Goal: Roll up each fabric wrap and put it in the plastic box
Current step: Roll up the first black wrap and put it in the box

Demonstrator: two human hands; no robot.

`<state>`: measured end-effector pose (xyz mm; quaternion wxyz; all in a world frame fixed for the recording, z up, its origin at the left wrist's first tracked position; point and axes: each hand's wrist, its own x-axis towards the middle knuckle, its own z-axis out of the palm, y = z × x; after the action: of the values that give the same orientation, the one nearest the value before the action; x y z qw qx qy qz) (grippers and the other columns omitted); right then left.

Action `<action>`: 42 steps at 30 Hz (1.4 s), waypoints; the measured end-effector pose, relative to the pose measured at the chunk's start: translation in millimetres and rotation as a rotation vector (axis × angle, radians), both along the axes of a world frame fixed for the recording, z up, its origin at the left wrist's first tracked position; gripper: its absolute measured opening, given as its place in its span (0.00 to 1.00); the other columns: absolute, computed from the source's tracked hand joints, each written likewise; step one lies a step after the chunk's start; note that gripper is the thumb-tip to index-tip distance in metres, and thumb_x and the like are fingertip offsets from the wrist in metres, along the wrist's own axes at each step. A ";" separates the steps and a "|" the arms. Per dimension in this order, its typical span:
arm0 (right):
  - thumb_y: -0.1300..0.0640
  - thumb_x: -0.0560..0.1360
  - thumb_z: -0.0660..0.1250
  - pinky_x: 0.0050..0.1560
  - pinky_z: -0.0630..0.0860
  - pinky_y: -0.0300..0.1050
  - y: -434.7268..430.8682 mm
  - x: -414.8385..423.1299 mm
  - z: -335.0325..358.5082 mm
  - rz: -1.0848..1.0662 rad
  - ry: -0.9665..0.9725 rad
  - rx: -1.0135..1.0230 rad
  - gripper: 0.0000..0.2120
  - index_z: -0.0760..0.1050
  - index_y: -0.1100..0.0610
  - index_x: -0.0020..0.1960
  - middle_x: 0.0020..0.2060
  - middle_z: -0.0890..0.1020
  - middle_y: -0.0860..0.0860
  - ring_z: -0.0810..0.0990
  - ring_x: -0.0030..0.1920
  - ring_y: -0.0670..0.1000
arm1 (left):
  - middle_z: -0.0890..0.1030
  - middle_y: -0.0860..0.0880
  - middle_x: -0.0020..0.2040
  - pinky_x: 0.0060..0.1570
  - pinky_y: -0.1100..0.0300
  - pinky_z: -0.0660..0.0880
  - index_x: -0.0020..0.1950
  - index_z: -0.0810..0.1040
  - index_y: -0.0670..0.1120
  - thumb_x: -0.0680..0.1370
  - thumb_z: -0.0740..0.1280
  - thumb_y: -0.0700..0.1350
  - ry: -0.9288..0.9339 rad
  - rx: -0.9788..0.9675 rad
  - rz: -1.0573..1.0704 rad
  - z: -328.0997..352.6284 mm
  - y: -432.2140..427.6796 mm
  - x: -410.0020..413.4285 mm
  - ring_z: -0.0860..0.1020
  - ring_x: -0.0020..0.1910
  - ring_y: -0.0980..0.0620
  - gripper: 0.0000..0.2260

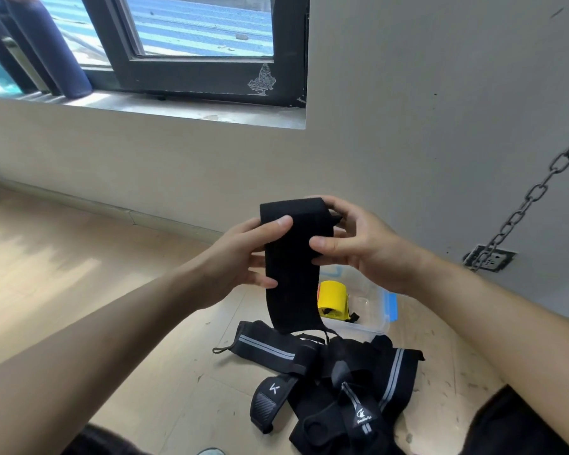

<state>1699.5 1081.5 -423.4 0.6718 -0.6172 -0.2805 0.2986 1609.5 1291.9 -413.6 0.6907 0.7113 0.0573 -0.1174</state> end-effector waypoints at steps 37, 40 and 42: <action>0.52 0.72 0.71 0.56 0.80 0.57 -2.0 7.7 1.1 -0.042 0.089 -0.104 0.24 0.73 0.51 0.67 0.58 0.82 0.59 0.82 0.56 0.62 | 0.84 0.42 0.60 0.53 0.52 0.83 0.70 0.74 0.48 0.70 0.75 0.49 -0.088 -0.079 0.213 -3.5 5.6 4.0 0.85 0.55 0.42 0.29; 0.53 0.70 0.73 0.53 0.82 0.54 -1.4 6.4 -2.6 -0.079 0.097 -0.111 0.26 0.73 0.54 0.67 0.56 0.84 0.58 0.85 0.55 0.60 | 0.85 0.42 0.59 0.55 0.50 0.83 0.69 0.74 0.45 0.70 0.77 0.50 -0.106 -0.104 0.314 -6.0 1.6 6.2 0.86 0.54 0.42 0.29; 0.53 0.68 0.76 0.57 0.82 0.57 -1.2 5.9 -6.9 -0.148 0.080 -0.146 0.29 0.72 0.56 0.66 0.54 0.85 0.58 0.85 0.54 0.60 | 0.84 0.40 0.58 0.56 0.50 0.82 0.67 0.75 0.41 0.73 0.78 0.48 -0.106 -0.112 0.366 -8.6 -4.4 7.2 0.86 0.53 0.42 0.26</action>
<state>1705.4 1080.3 -430.4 0.6560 -0.6710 -0.1846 0.2921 1616.7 1287.4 -422.1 0.7410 0.6546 0.1428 0.0448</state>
